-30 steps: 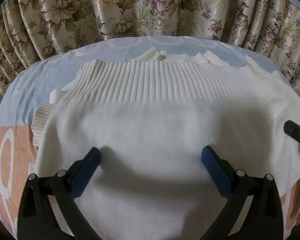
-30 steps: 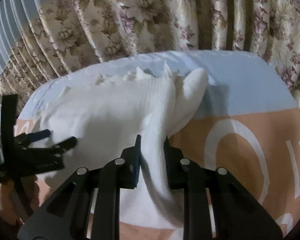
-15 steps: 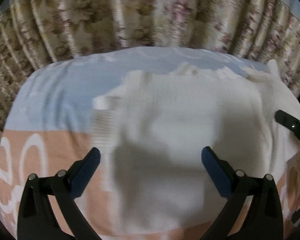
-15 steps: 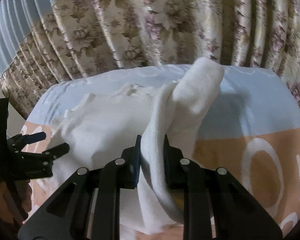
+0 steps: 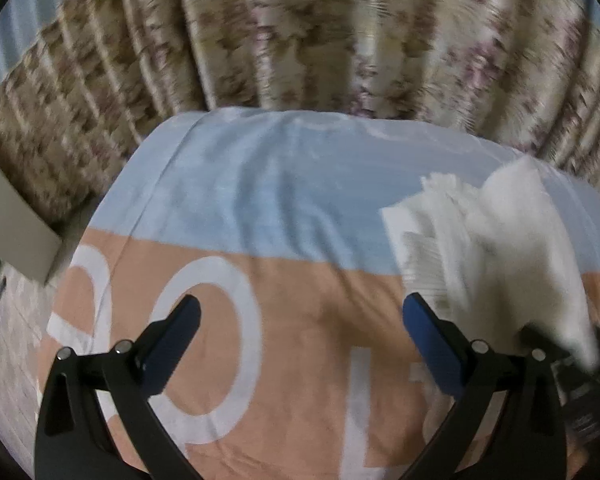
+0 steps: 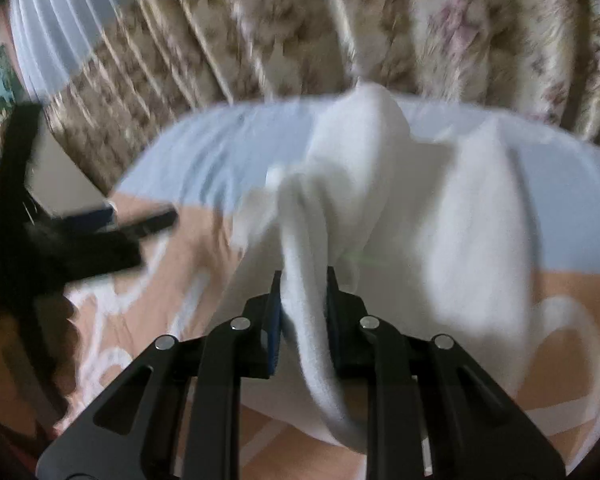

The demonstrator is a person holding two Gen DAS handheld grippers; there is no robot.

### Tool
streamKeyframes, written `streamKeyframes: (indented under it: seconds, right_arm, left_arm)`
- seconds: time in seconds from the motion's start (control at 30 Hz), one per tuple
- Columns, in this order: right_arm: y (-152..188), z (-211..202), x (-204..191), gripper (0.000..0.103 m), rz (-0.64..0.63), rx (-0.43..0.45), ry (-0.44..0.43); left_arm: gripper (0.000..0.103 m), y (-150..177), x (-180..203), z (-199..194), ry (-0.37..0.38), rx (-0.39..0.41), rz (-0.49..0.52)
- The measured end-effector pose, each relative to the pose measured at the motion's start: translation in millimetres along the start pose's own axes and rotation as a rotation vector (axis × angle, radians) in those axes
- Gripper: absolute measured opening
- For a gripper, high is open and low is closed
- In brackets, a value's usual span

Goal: Fold small clothes
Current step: 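Grasp the sweater side with the right tool and fold it toward the left tool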

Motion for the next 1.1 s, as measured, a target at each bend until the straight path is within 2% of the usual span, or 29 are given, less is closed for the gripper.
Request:
streamKeyframes:
  seconds: [0.03, 0.07, 0.1, 0.17, 0.27, 0.33, 0.4, 0.53, 0.67, 0.87, 0.9, 0.93, 0.97, 1.0, 1.03, 1.1]
  right_arm:
    - [3, 6, -2, 0.022, -0.005, -0.013, 0.009]
    - [5, 8, -2, 0.028, -0.005, -0.01, 0.001]
    - [6, 4, -1, 0.031, 0.004, -0.006, -0.034]
    - [6, -5, 1, 0.051, 0.013, -0.017, -0.085]
    - [6, -33, 7, 0.065, -0.014, 0.028, -0.088]
    - [7, -51, 20, 0.065, -0.027, 0.05, -0.083]
    - [7, -61, 39, 0.065, -0.022, 0.066, -0.042]
    - [5, -66, 84, 0.064, 0.074, 0.073, 0.006]
    - [4, -72, 114, 0.063, 0.136, 0.093, 0.038]
    - [4, -68, 131, 0.059, 0.155, 0.08, 0.051]
    - [3, -66, 132, 0.059, 0.157, 0.077, 0.051]
    - [4, -65, 132, 0.058, 0.159, 0.072, 0.049]
    - [4, -63, 132, 0.057, 0.161, 0.066, 0.047]
    - [4, -62, 132, 0.057, 0.158, 0.065, 0.047]
    - [4, -61, 131, 0.057, 0.155, 0.065, 0.047]
    - [4, -59, 132, 0.057, 0.155, 0.065, 0.04]
  left_arm:
    - [0.101, 2, -3, 0, 0.005, -0.003, -0.007]
    - [0.101, 5, -4, -2, 0.008, -0.007, -0.011]
    - [0.101, 7, -5, -3, 0.009, -0.01, -0.01]
    - [0.101, 10, -5, -4, 0.01, -0.01, -0.006]
    - [0.101, 10, 0, -8, 0.037, -0.003, -0.011]
    - [0.101, 8, 6, -11, 0.057, 0.006, -0.005]
    - [0.101, 5, 20, -16, 0.081, 0.019, 0.017]
    - [0.101, -2, 60, -19, 0.166, 0.03, 0.073]
    - [0.101, -9, 98, -18, 0.173, 0.034, 0.149]
    - [0.1, -15, 121, 0, 0.208, 0.007, 0.174]
    - [0.096, -15, 124, 4, 0.207, -0.002, 0.182]
    - [0.081, -15, 125, 6, 0.207, -0.009, 0.188]
    - [0.061, -12, 127, 10, 0.208, -0.026, 0.194]
    - [0.055, -11, 127, 13, 0.218, -0.038, 0.194]
    - [0.053, -9, 127, 16, 0.24, -0.046, 0.187]
    - [0.047, -7, 126, 17, 0.237, -0.041, 0.189]
Point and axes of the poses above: each gripper's, at about its wrist camera, not at the fingertips, and z roughly the way its jaws point, x to its right, y to its underside, the point moved 1 cm from there along z, roughly the way its jaws point, and after that the axes turned 14 degrees about z, right-handed, at the moved point
